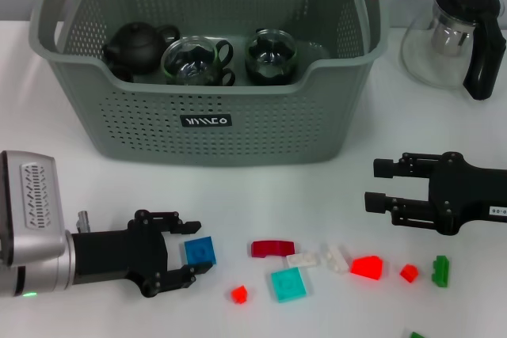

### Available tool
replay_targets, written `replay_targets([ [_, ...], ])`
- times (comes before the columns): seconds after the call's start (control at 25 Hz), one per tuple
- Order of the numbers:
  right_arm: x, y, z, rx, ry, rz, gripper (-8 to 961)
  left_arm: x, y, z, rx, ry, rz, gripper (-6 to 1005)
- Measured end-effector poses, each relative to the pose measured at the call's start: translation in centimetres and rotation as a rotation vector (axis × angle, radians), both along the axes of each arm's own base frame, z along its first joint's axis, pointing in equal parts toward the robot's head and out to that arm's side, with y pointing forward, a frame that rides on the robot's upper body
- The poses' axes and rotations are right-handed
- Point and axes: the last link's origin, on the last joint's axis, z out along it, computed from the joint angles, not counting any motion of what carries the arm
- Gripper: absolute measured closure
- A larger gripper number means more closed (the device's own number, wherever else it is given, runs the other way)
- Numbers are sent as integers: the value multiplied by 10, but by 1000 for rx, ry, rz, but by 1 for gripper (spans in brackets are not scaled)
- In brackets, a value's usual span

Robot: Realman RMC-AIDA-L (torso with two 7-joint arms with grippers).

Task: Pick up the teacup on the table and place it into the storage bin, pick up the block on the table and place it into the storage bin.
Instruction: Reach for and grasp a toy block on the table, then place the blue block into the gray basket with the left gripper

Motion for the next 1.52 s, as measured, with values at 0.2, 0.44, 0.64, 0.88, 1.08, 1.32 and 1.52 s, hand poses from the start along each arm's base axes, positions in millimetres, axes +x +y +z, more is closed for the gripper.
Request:
replay_targets([
  [0.2, 0, 0, 0, 0, 0, 2, 302, -1, -1, -1, -6, 6, -4, 492],
  [0.44, -1, 0, 0, 0, 1, 3, 300, 0, -1, 0, -11, 7, -2, 618],
  [0.64, -1, 0, 0, -4, 3, 7, 300, 1, -1, 4, -16, -7, -6, 606],
  [0.88, -1, 0, 1, -5, 3, 7, 301, 16, -1, 41, -15, -183, 14, 593],
  [1.08, -2, 0, 0, -8, 2, 12, 301, 35, -1, 90, -9, -432, -31, 581],
  [1.32, -2, -1, -1, -10, 0, 18, 301, 69, 21, 120, -9, -642, -34, 567],
  [1.52, -2, -1, 0, -12, -4, 21, 302, 100, 53, 142, -2, -663, -78, 555],
])
